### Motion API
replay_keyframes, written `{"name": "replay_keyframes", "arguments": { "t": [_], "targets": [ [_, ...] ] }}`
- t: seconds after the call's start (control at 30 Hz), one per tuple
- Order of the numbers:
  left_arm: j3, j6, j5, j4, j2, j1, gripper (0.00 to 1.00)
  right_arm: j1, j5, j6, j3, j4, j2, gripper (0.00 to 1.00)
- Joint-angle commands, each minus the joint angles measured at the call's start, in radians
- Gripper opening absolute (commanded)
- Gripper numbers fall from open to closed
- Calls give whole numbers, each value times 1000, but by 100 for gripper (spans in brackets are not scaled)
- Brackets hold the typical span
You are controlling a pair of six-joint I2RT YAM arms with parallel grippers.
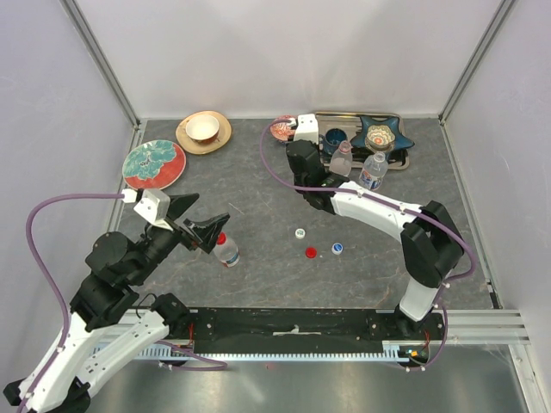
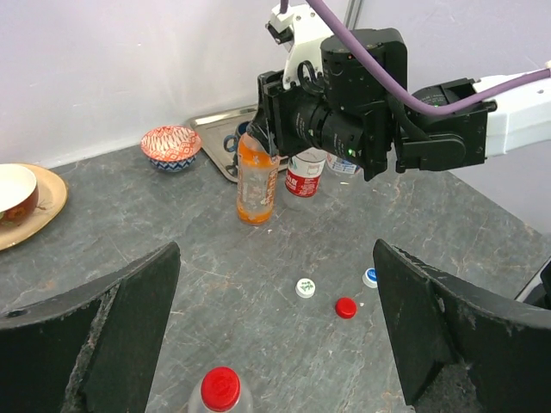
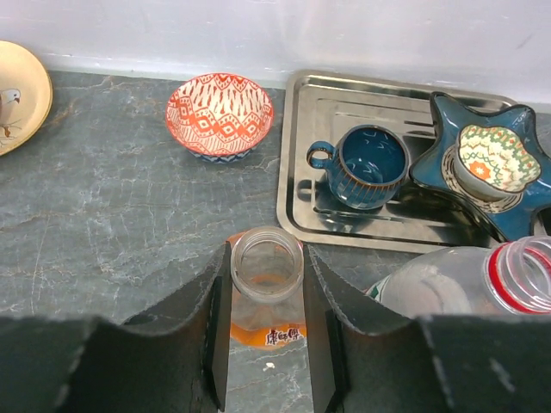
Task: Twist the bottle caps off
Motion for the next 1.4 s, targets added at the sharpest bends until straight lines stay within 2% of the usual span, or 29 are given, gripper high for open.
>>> {"name": "replay_keyframes", "arguments": {
  "t": [0.0, 0.2, 0.27, 0.4, 0.43, 0.5, 0.53, 0.63, 1.0, 1.37],
  "targets": [
    [-20, -7, 23, 21, -11, 0, 99, -17, 2, 39, 33, 60, 30, 0],
    [-24, -6, 26, 24, 1, 0, 99, -17, -20, 66, 26, 6, 24, 0],
    [-24, -9, 29, 30, 5, 0, 99, -20, -30, 73, 35, -26, 24, 3],
    [-24, -17, 37, 33, 22, 0, 99, -23, -46, 77, 58, -71, 19, 17],
    [-24, -21, 37, 33, 24, 0, 99, -23, -47, 77, 59, -75, 18, 24],
    [-24, -27, 36, 35, 25, 0, 99, -23, -50, 74, 64, -85, 10, 30],
    [-26, -29, 36, 35, 27, 0, 99, -23, -49, 71, 65, -86, 8, 36],
    [-30, -33, 36, 41, 30, 0, 99, -25, -47, 66, 78, -101, 5, 41],
    [-26, -33, 60, 39, 41, 0, 99, -48, -59, 71, 93, -131, 8, 46],
    [-29, -37, 66, 38, 50, 0, 99, -55, -72, 76, 110, -141, -2, 57]
  ]
}}
